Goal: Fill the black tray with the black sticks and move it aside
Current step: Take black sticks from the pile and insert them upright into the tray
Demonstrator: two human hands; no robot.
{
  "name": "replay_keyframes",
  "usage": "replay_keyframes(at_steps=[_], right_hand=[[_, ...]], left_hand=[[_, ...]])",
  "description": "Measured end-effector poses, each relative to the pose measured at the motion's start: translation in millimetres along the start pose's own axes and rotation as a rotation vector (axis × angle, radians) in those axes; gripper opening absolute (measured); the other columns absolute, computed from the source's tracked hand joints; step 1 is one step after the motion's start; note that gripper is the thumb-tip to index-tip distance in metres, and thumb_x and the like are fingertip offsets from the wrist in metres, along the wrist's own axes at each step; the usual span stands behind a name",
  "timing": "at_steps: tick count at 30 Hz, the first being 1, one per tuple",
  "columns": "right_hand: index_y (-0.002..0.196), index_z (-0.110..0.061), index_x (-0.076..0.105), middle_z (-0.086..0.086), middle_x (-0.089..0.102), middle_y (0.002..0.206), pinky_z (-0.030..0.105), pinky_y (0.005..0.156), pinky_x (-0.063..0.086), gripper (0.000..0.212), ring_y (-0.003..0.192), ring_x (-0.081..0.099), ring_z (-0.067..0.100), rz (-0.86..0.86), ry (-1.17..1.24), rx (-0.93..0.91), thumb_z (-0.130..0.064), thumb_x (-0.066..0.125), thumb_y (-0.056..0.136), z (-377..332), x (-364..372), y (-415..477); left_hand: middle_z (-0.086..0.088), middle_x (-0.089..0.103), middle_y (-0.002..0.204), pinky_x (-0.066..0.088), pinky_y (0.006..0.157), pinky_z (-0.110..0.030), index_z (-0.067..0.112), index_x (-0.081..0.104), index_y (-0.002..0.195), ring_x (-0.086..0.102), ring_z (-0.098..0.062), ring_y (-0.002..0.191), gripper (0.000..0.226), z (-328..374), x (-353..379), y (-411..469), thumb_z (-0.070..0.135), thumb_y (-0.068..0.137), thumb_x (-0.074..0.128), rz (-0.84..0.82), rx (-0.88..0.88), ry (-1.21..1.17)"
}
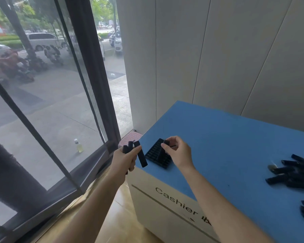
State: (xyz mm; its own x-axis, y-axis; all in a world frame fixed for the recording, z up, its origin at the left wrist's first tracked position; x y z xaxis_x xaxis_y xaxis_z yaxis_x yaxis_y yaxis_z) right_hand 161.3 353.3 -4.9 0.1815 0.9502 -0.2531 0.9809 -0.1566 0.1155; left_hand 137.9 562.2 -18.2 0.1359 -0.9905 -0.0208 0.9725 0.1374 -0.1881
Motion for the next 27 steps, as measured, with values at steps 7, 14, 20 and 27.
replay_keyframes(at_steps=[7, 14, 20, 27], right_hand=[[0.092, -0.013, 0.062, -0.003, 0.066, 0.084, 0.010, 0.070, 0.048, 0.010, 0.077, 0.062, 0.008, 0.106, -0.197, -0.054, -0.020, 0.065, 0.086, 13.7, 4.9, 77.7], [0.090, -0.009, 0.063, 0.000, 0.067, 0.083, 0.005, 0.061, 0.042, 0.009, 0.072, 0.061, 0.009, 0.126, -0.386, -0.081, -0.018, 0.064, 0.087, 26.9, 15.0, 110.6], [0.088, -0.008, 0.063, 0.001, 0.069, 0.084, 0.018, 0.068, 0.049, 0.011, 0.073, 0.063, 0.012, 0.102, -0.507, -0.060, -0.019, 0.065, 0.085, 34.5, 30.5, 121.0], [0.091, -0.010, 0.066, 0.002, 0.071, 0.087, 0.031, 0.078, 0.052, 0.012, 0.080, 0.064, 0.016, 0.003, -0.707, -0.076, -0.020, 0.064, 0.086, 26.4, 53.3, 129.2]], left_hand=[[-0.004, 0.038, 0.046, 0.027, 0.046, -0.025, 0.005, 0.058, 0.085, 0.031, -0.013, 0.038, 0.024, 7.1, 2.4, 87.2, 0.026, 0.082, 0.070, -0.055, -0.047, 0.138], [-0.005, 0.039, 0.051, 0.029, 0.039, -0.022, 0.009, 0.059, 0.086, 0.031, -0.012, 0.042, 0.018, 7.5, 12.9, 138.7, 0.022, 0.081, 0.071, -0.090, -0.010, 0.151], [-0.005, 0.042, 0.051, 0.030, 0.037, -0.019, 0.010, 0.056, 0.078, 0.031, -0.011, 0.042, 0.019, 10.5, 27.2, 172.5, 0.017, 0.079, 0.073, -0.204, -0.028, 0.141], [-0.001, 0.044, 0.050, 0.031, 0.034, -0.016, 0.010, 0.058, 0.081, 0.034, -0.009, 0.037, 0.017, 18.5, 40.8, 202.8, 0.017, 0.079, 0.074, -0.323, 0.029, 0.237]])
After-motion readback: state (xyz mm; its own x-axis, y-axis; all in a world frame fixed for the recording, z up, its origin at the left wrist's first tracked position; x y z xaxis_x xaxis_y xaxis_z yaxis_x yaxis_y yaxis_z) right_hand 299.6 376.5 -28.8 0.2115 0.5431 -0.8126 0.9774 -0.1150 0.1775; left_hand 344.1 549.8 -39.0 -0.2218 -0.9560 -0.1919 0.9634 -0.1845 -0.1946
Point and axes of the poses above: each hand's wrist, its own y-axis towards the middle knuckle, its own x-axis out of the palm, z = x × y, the point moved 10 cm from there along y, towards the middle knuckle
